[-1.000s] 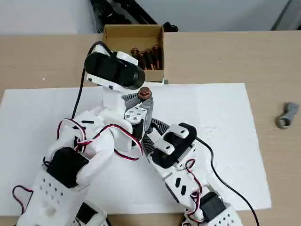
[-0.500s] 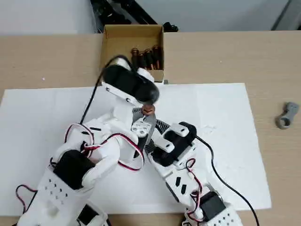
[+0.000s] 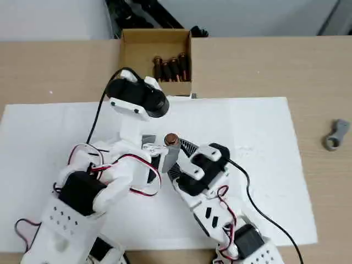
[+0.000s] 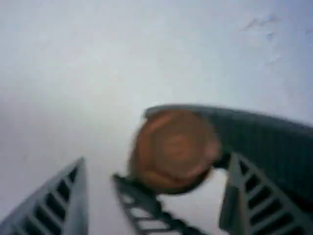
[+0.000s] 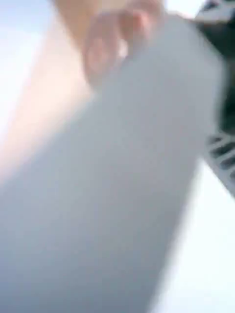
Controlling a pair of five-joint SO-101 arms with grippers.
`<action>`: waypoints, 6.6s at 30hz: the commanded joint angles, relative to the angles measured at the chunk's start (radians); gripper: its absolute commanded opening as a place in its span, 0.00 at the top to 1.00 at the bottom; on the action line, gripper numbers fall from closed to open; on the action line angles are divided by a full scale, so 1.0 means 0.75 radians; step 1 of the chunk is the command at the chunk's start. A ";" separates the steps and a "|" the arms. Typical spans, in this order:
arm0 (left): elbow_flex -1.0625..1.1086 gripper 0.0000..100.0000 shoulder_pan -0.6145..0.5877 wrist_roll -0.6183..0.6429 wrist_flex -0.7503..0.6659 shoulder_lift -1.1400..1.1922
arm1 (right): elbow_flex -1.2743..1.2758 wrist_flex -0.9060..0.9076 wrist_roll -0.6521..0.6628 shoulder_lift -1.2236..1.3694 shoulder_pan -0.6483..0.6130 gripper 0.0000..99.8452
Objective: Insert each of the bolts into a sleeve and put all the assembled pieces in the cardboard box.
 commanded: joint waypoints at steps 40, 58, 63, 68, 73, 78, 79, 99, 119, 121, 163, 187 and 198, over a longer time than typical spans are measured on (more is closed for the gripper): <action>0.457 0.99 -1.150 -0.536 -0.117 -0.874 | -1.512 -1.018 -0.002 2.284 0.253 1.00; 0.605 0.99 -1.270 -0.548 -0.108 -1.113 | -2.441 -1.030 -0.002 3.411 0.312 0.99; 0.605 0.99 -1.270 -0.546 -0.108 -1.113 | -2.455 -1.030 0.002 3.452 0.292 0.99; 0.600 0.99 -1.270 -0.544 -0.115 -1.113 | -2.447 -1.026 0.002 3.458 0.283 0.95; 0.602 0.99 -1.270 -0.544 -0.115 -1.113 | -2.449 -0.930 -0.002 3.450 0.279 0.82; 0.598 0.99 -1.270 -0.544 -0.115 -1.115 | -2.449 -0.924 -0.002 3.444 0.285 0.83; 0.596 0.99 -1.270 -0.544 -0.117 -1.119 | -2.449 -0.922 0.000 3.442 0.285 0.84; 0.602 0.99 -1.264 -0.548 -0.117 -1.121 | -2.445 -0.017 -0.029 2.828 0.287 1.00; 0.860 0.99 -1.264 -0.550 -0.368 -1.123 | -2.445 1.539 -0.219 2.065 0.361 0.99; 0.911 0.99 -1.264 -0.550 -0.417 -1.123 | -2.445 1.634 -0.219 2.000 0.361 0.99; 1.449 0.99 -1.009 -0.542 -0.673 -1.123 | -0.356 1.132 0.297 -0.009 0.367 1.00; 1.537 0.99 -1.011 -0.350 -0.673 -1.123 | 0.045 0.879 -0.131 -0.030 0.695 0.99; 1.531 0.99 -1.015 -0.270 -0.673 -1.123 | 0.045 0.879 -0.127 -0.030 0.695 0.99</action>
